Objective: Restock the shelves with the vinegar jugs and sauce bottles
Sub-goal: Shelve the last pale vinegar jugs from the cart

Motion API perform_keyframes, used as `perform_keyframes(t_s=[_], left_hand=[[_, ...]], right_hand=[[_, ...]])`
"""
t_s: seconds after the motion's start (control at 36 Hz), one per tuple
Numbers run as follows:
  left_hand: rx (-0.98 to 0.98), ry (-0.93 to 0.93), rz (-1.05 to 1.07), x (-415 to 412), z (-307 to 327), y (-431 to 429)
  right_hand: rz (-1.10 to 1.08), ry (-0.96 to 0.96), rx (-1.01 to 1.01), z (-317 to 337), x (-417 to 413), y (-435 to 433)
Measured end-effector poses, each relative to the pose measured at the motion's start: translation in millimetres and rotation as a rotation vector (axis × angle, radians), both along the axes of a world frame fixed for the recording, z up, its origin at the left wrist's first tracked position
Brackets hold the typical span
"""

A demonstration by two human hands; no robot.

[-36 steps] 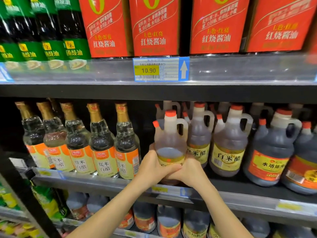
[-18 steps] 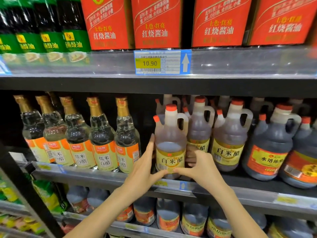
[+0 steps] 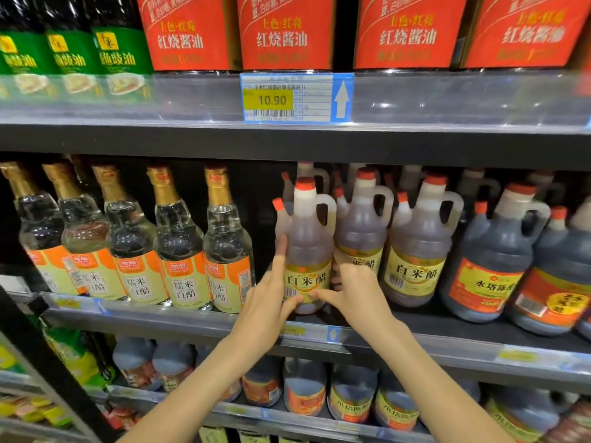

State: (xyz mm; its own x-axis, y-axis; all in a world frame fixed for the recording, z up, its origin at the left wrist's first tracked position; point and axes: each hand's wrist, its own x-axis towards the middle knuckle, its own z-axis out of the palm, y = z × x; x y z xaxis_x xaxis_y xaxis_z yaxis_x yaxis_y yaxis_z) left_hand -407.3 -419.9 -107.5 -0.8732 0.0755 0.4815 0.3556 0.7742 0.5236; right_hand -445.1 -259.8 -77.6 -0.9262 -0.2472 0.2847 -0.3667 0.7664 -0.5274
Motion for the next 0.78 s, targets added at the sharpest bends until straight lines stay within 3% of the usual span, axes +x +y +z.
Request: perform_keyframes(t_s=[0.28, 0.42, 0.64, 0.78], left_hand=[[-0.069, -0.066, 0.052, -20.9, 8.2, -0.4], [-0.117, -0.135, 0.094, -29.6, 13.0, 2.8], [-0.177, -0.159, 0.065, -36.6, 17.7, 1.7], [-0.056, -0.319, 0.097, -41.3, 33.1, 10.9]], right_hand=[[-0.043, 0.071, 0.356, 27.7, -3.5, -16.0], [-0.086, -0.044, 0.513, 45.3, -11.1, -24.3], [-0.150, -0.055, 0.537, 47.0, -13.4, -31.2], [-0.173, -0.092, 0.552, 53.4, -12.6, -32.7]])
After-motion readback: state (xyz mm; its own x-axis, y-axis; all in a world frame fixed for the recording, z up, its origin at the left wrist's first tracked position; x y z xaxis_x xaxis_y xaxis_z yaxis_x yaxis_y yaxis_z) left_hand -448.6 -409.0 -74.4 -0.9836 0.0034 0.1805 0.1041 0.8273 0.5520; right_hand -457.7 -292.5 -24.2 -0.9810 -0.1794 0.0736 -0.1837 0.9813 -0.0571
